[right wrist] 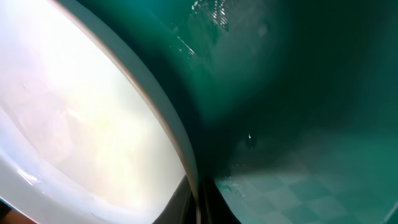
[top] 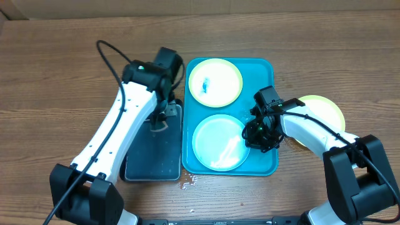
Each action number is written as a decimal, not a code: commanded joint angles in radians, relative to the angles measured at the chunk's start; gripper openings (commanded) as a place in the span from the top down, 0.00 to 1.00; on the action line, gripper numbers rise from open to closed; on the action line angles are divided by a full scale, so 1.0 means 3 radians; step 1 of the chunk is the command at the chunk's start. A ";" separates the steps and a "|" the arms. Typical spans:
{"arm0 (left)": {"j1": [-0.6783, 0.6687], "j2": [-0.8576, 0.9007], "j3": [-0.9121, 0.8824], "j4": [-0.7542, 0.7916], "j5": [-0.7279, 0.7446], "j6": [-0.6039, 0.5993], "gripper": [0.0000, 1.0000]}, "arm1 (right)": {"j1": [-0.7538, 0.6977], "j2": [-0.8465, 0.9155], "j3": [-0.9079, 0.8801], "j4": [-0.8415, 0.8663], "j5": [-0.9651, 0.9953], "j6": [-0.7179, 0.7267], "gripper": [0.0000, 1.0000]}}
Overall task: Clean dirty plates on tray and stack at the side
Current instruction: 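Return the sponge to the black tray with the left gripper, then lift the white plate with the right gripper over the black tray, then place the white plate onto the yellow plate right of the tray, then grasp the upper yellow plate rim with the right gripper, drag it down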
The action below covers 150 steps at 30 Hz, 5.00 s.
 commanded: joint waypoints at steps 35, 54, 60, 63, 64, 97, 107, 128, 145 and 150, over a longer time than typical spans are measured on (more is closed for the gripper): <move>0.1347 -0.1827 0.0820 -0.0264 0.0876 0.0542 0.00 | 0.2004 -0.0200 0.1755 -0.0196 0.2472 -0.0280 0.96; 0.1345 -0.1884 0.0814 -0.0365 0.0876 0.0542 0.00 | 0.3179 -0.0106 0.1761 0.0041 0.5113 -0.0280 0.96; 0.1345 -0.1779 0.0814 -0.0365 0.0876 0.0542 0.00 | 0.3292 -0.0106 0.1761 0.0039 0.5306 -0.0281 0.96; 0.1345 -0.1720 0.0814 -0.0365 0.0876 0.0542 0.00 | 0.3291 -0.0106 0.1761 0.0039 0.5306 -0.0281 0.96; 0.1345 -0.1700 0.0814 -0.0365 0.0876 0.0542 0.00 | 0.3291 -0.0106 0.1761 0.0039 0.5306 -0.0281 0.96; 0.1357 -0.2001 0.0819 -0.0626 0.0629 0.0540 0.00 | 0.1846 -0.0127 0.1761 -0.0148 0.1762 0.1020 0.96; 0.1354 -0.1761 0.0819 -0.0637 0.0988 0.0867 0.00 | -0.0810 -0.0785 0.1761 -0.0792 -0.0454 0.0655 0.96; 0.1354 -0.1589 0.0819 -0.0633 0.0987 0.0951 0.00 | -0.2820 -0.0744 0.0257 -0.0832 0.0370 -0.0031 0.74; 0.1354 -0.1562 0.0819 -0.0530 0.0991 0.0950 0.00 | -0.0348 -0.0496 0.1312 -0.0013 0.1109 -0.0108 0.41; 0.1354 -0.1562 0.0819 -0.0607 0.1082 0.0950 0.00 | -0.0137 0.0048 0.1312 0.0651 0.1305 -0.0103 0.40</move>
